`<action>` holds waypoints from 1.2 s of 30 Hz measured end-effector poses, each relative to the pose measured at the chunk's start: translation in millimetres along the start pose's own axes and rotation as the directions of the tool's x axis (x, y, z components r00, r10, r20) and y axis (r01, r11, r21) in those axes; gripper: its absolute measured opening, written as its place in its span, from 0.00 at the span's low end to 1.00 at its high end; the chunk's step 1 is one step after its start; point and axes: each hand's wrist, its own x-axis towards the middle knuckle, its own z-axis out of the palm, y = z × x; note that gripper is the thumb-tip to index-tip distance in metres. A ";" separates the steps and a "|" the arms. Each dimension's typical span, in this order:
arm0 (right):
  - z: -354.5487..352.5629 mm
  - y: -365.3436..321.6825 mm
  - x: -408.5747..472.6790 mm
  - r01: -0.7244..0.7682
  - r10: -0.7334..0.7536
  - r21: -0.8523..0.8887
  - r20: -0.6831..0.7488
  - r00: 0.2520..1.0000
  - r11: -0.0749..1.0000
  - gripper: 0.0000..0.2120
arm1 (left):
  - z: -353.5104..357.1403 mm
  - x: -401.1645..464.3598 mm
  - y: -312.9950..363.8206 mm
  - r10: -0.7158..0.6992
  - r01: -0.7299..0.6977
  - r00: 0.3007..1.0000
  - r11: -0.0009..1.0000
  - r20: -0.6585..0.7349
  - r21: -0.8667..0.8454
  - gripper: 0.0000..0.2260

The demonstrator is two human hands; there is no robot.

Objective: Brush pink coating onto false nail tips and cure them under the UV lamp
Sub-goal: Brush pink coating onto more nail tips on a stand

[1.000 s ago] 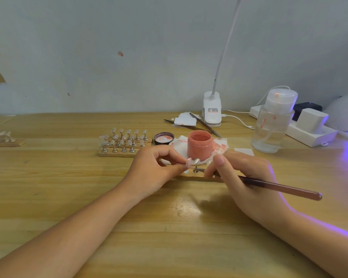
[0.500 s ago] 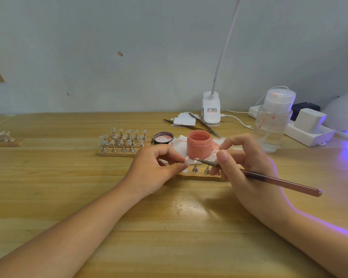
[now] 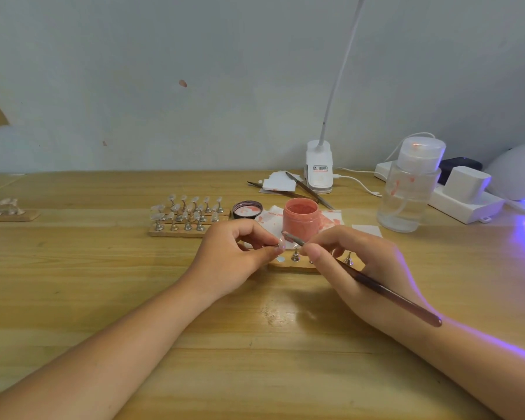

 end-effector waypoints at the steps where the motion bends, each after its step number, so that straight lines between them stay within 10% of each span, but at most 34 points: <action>1: 0.3 0.5 0.0 -0.003 0.003 -0.013 0.010 1.000 1.000 0.09 | 0.0 0.2 -0.2 -0.001 0.001 1.000 1.000 -0.005 -0.004 0.07; 36: 4.0 6.8 -4.2 -0.101 0.102 0.187 0.003 0.995 0.977 0.22 | 0.5 2.4 -5.5 0.036 -0.036 0.999 0.999 0.003 -0.001 0.09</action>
